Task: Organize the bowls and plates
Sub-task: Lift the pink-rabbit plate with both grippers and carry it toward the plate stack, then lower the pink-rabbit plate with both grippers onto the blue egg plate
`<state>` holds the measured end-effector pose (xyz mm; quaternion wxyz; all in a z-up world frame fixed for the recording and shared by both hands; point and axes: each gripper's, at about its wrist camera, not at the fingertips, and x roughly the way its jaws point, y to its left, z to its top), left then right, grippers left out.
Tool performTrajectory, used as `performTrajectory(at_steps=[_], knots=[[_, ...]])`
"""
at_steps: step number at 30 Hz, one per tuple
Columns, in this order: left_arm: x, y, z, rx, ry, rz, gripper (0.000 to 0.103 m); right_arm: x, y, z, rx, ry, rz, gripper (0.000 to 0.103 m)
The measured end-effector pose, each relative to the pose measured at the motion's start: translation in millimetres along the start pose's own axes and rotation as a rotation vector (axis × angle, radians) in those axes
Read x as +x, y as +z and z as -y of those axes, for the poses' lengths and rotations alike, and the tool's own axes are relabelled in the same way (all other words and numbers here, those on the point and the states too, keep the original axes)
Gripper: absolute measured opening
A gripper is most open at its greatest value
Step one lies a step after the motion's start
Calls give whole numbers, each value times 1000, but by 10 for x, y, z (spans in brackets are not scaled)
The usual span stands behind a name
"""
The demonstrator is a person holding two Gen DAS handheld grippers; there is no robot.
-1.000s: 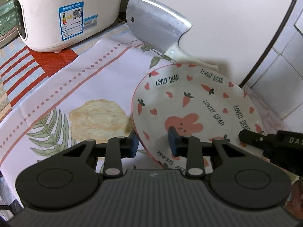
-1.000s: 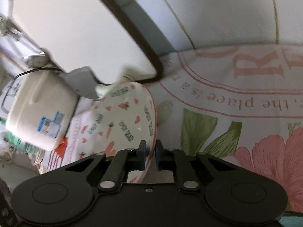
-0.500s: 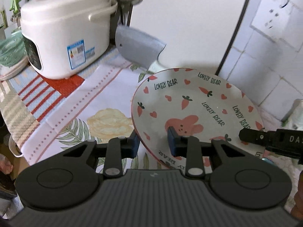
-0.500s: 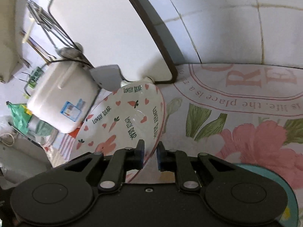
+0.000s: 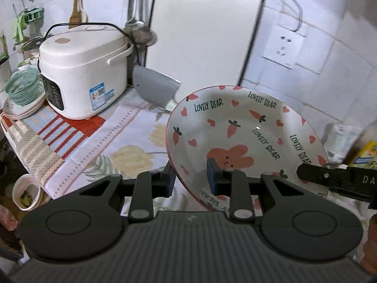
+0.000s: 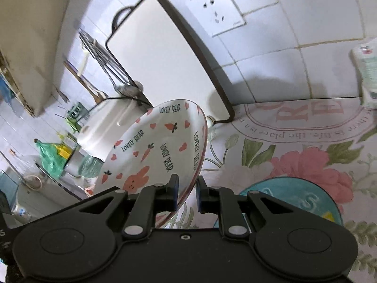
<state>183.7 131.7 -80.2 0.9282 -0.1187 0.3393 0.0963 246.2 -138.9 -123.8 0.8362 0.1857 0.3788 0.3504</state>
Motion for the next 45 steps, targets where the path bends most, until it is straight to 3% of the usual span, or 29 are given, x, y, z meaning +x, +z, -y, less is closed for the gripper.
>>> performTrajectory(at_steps=[10,19,27,45], knots=[[-291,-260,433,37,-104,-18,26,-679,-263,152,14,-61,56,21],[-234,-549,622,68,-150,-81,26,-898,-567,373,64,-111,58,21],[51,-811,610,91,-202,-160,26,-844,-846,603,152,-153,52,22],[577,-1100,520,63,-171,-297,26,-456,-1131,772,196,-279,-94,24]])
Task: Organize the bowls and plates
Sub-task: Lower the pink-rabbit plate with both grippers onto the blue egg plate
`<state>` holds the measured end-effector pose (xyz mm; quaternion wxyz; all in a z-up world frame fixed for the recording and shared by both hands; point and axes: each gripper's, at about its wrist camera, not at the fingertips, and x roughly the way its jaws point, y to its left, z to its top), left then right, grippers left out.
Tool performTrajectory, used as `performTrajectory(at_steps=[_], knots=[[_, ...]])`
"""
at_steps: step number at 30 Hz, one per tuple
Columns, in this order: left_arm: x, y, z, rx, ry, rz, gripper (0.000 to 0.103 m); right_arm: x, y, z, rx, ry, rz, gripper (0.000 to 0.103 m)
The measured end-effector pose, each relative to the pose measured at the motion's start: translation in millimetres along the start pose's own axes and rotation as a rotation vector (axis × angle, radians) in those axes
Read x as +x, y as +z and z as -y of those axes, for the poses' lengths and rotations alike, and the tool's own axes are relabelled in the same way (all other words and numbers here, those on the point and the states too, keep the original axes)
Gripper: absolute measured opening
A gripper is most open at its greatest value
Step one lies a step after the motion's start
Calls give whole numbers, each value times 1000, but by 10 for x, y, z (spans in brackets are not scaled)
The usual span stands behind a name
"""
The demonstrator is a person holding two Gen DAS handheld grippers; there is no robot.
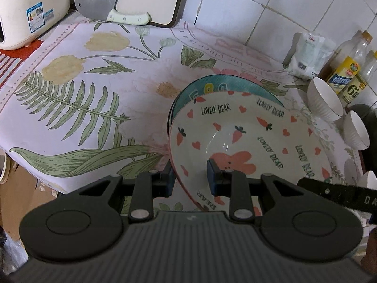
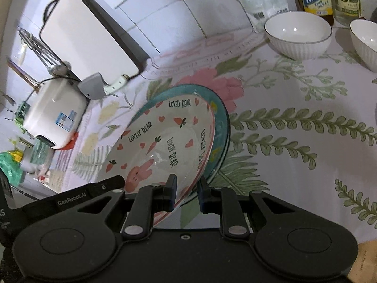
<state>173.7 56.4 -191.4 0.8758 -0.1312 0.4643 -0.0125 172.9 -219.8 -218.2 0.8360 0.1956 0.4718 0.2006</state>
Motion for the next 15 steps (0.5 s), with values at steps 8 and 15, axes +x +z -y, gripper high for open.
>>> performTrajectory(at_steps=[8,15], knots=[[68,61,19,0,10,-33,26,74,33,-99,-43,-74,-34,24],[39,30,-60,-39,-26,-34,26,55,-9,-217,-88,-143,-7,25]])
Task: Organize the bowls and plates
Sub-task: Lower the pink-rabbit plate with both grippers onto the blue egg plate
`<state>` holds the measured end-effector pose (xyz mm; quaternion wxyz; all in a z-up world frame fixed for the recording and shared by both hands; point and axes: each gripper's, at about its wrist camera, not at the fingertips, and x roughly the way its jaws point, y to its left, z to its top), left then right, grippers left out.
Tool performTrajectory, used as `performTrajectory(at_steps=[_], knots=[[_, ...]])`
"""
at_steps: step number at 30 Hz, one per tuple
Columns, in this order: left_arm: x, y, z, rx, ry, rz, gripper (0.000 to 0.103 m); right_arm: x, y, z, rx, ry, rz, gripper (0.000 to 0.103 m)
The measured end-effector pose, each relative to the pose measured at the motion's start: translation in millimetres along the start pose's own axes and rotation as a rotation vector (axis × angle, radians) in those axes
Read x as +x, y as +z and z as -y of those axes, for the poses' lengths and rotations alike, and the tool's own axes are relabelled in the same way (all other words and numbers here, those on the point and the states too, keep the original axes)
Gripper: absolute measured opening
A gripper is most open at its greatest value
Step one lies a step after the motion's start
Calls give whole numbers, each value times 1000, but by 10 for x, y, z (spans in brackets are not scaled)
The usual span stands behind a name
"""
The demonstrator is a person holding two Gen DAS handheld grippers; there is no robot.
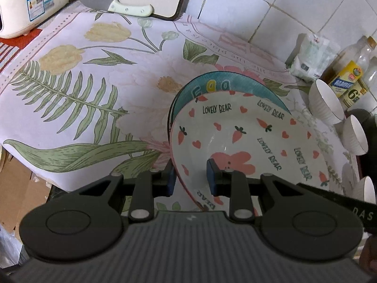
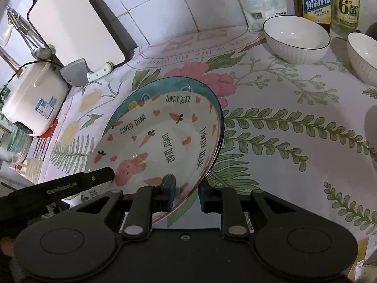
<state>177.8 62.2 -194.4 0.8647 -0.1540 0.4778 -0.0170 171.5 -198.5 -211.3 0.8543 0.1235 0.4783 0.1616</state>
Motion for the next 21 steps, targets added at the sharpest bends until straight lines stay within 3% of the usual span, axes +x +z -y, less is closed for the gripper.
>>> performTrajectory(at_steps=[9,14,21], knots=[[-117,-67,90,31,11,-19,22,66,14,-113,-33,-89,24,30],[-56,-42,52,-25,-4,-36,21,183,105,-173,-69,-158,25,33],[-9,-11,157,10,47,-23,22,282,37,-198,-116,-208,73,40]])
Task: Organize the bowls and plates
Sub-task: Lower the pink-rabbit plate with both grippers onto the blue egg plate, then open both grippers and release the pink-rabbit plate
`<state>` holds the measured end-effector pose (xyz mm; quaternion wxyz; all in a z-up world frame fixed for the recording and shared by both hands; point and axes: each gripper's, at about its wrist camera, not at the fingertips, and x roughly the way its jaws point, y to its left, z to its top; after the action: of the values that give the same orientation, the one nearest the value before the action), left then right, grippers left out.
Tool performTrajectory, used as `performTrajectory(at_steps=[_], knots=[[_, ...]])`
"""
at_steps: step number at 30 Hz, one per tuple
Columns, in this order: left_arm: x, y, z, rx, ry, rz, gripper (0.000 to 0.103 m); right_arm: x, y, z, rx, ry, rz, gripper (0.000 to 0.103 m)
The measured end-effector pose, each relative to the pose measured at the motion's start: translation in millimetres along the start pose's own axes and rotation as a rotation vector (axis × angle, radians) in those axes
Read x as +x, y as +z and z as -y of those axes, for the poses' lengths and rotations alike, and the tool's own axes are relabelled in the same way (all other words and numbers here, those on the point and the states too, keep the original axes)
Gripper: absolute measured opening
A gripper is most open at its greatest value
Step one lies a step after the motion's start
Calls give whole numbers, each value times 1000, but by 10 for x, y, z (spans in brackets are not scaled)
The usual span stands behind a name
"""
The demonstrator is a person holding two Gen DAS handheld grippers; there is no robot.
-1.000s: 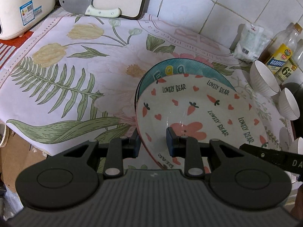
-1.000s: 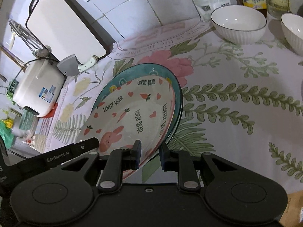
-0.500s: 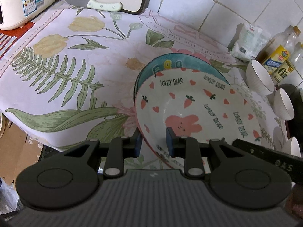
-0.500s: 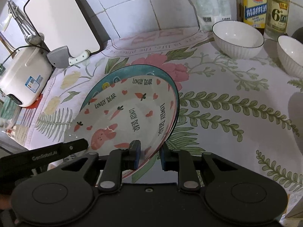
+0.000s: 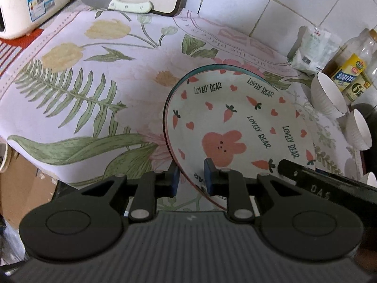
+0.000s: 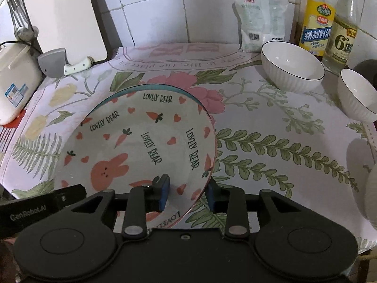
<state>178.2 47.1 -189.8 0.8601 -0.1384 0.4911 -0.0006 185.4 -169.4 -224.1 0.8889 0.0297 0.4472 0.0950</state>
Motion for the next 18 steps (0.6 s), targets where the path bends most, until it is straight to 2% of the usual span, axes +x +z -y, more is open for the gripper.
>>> performTrajectory(at_steps=[3,7,12,18], knots=[[-24,21,13,8,16,10,24,16,-50,-19,-42,-16,51,41],[-136,27,27,35,-2,29,25,-71,-101,46,-68,0,115,40],[-340,26,114,89,-25,45,26,-356,-109,138,-66,67,159,40],[-740,31,302,162,-50,93,38,-833,-136,301,-36,151,197,42]])
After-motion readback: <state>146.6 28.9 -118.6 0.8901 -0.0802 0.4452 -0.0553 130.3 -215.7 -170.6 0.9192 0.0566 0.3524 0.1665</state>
